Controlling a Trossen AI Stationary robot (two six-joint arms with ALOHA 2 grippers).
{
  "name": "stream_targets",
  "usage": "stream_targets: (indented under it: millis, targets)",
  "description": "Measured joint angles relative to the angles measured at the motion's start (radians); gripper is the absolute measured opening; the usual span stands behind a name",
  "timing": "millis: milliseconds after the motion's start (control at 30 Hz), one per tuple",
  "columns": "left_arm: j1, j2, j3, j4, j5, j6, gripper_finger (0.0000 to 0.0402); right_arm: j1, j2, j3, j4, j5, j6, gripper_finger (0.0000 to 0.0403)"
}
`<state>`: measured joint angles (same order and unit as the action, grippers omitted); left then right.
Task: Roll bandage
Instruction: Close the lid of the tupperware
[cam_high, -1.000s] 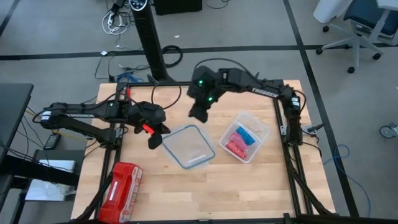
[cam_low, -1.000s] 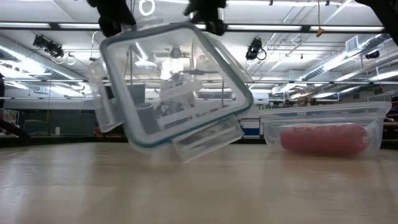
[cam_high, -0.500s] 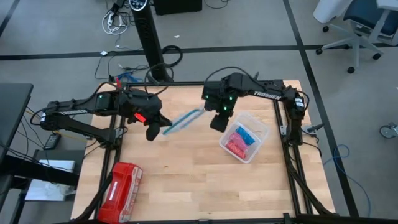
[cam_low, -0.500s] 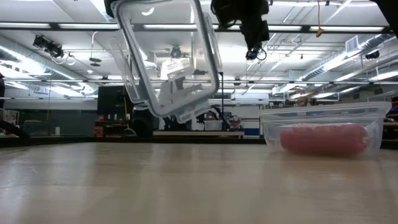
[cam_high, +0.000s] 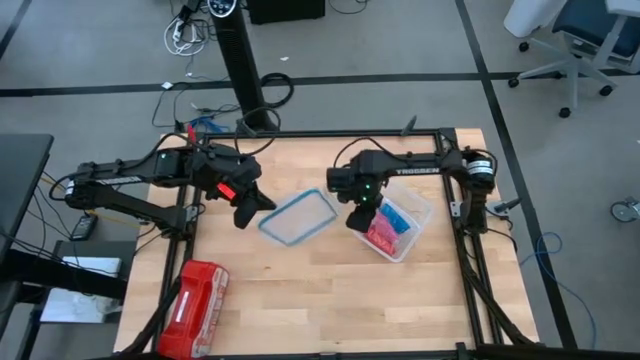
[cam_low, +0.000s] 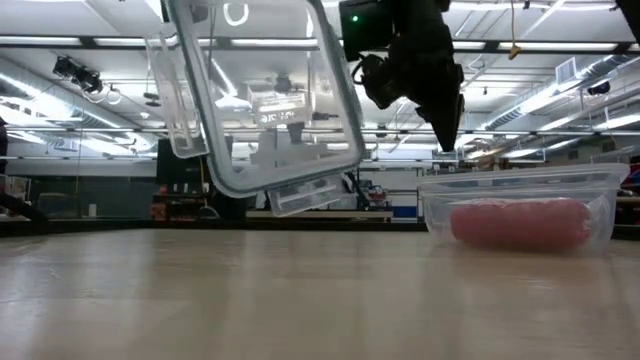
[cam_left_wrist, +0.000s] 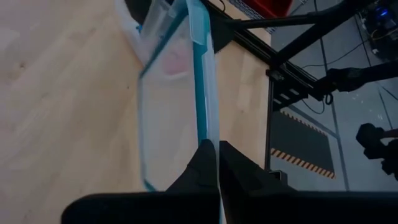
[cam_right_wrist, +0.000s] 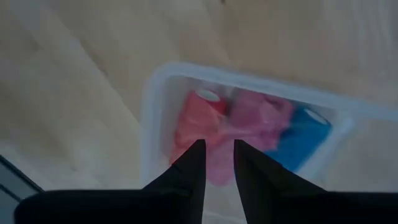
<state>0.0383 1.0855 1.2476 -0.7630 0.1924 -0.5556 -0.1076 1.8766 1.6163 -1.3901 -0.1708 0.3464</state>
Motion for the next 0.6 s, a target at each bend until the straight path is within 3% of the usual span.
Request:
stream_targets:
  millis: [300,600]
  targets:
    - [0.000,0.000,0.000,0.001,0.005,0.002,0.0001,0.016,-0.149,-0.264,0.136,0.006,0.201,0.0064]
    - [0.000,0.001,0.000,0.001,-0.005,0.029,0.0002,0.035,-0.285,-0.507,0.317,0.132,0.369,0.0048]
